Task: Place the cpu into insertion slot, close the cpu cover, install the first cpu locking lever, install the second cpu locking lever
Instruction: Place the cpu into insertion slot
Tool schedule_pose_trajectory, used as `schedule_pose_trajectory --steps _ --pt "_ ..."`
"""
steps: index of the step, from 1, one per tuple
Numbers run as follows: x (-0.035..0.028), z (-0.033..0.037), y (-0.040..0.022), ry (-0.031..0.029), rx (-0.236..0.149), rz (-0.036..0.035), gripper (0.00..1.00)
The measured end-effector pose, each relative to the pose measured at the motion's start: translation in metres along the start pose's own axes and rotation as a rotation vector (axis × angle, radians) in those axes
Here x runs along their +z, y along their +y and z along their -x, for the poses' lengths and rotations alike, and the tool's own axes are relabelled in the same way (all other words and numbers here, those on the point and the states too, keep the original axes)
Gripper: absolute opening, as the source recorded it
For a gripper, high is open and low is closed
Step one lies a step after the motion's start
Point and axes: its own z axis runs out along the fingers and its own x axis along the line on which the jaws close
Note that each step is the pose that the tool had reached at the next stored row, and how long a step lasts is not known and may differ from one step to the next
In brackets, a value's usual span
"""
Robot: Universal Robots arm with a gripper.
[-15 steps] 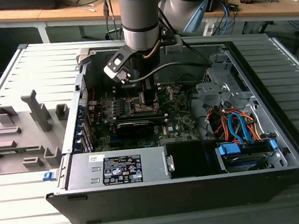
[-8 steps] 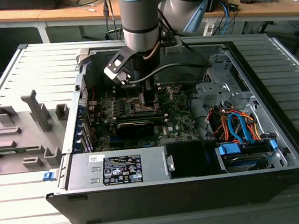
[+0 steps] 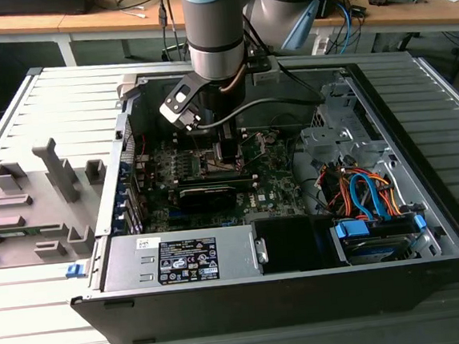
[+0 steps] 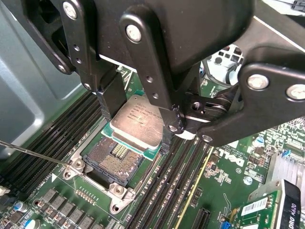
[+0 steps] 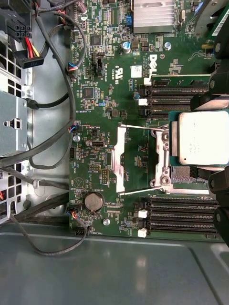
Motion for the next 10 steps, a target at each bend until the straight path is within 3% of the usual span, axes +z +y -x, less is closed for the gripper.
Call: schedule_pose_trajectory --steps 10 --pt "0.0017 0.0000 -0.0001 0.0000 0.000 0.0000 0.55"
